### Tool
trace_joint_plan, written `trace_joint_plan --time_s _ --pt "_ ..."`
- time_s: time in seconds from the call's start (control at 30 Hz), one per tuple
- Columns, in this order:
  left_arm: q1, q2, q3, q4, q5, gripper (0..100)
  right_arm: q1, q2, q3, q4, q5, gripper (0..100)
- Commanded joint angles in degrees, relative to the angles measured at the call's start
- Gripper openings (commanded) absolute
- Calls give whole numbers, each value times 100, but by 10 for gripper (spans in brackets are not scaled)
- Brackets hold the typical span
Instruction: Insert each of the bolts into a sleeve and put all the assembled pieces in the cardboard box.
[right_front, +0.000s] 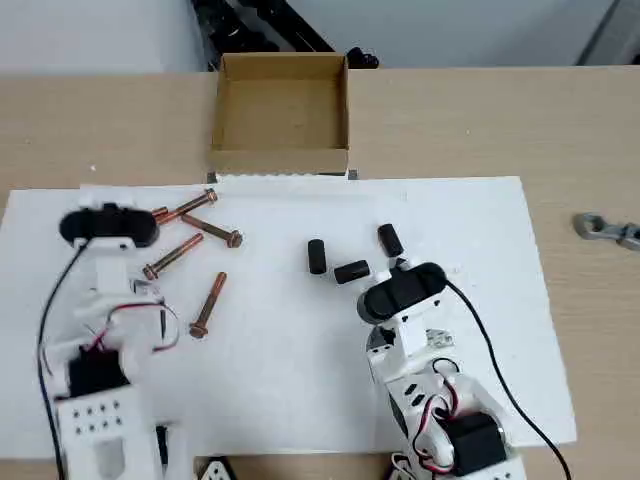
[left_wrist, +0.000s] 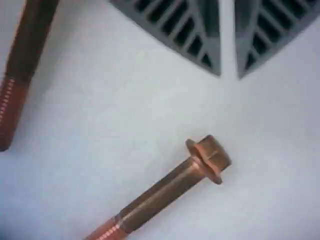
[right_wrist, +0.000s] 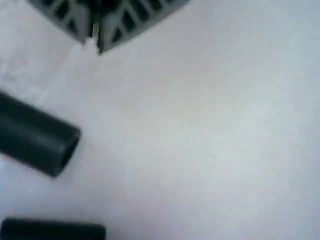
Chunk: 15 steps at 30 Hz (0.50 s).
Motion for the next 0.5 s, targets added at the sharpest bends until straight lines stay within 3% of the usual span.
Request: trace_joint_plan --time_s 0.0,0.17,0.37,0.47 --pt "-53 1046 -1174 334 -44 6 13 567 -563 -154 35 3" --pt "-44 2593 -3002 1248 -44 6 444 2220 -1503 -312 26 3" --pt "-44 4343 -5156 2532 -53 7 716 4426 -3692 119 -70 3" --pt "-35 5169 -6158 3174 -554 7 716 5437 -4835 664 -448 3"
